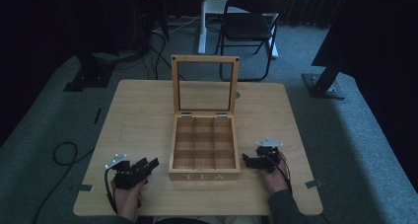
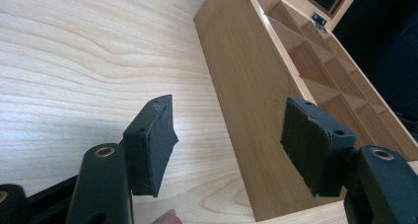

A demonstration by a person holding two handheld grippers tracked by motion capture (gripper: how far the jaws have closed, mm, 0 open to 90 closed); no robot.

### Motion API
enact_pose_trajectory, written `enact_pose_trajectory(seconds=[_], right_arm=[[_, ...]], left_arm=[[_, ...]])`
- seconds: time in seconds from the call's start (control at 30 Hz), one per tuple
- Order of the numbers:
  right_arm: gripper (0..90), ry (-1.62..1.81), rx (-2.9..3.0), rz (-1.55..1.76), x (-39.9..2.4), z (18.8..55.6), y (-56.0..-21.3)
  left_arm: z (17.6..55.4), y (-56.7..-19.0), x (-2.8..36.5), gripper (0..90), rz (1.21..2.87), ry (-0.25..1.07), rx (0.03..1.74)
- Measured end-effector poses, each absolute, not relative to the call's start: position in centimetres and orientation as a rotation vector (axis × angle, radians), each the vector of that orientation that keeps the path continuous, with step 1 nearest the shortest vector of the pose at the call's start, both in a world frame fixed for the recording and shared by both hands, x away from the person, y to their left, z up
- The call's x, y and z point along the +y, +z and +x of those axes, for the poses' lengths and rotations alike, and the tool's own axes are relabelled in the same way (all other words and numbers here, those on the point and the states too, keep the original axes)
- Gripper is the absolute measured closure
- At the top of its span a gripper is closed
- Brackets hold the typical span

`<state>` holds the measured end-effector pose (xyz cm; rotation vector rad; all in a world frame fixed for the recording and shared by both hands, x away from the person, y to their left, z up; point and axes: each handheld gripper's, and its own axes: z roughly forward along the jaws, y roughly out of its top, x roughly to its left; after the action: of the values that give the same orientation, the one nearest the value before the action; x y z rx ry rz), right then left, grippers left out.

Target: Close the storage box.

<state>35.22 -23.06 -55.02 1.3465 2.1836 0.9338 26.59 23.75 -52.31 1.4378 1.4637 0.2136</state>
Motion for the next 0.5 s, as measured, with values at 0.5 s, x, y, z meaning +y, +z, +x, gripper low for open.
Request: enact_pose_trajectory(seconds=[0.5], right_arm=[[11.6,0.934,2.185,1.347,-23.0,35.3,-55.0]], left_arm=[[26.4,-50.8,22.2,37.2,1.573,0.273,1.397]])
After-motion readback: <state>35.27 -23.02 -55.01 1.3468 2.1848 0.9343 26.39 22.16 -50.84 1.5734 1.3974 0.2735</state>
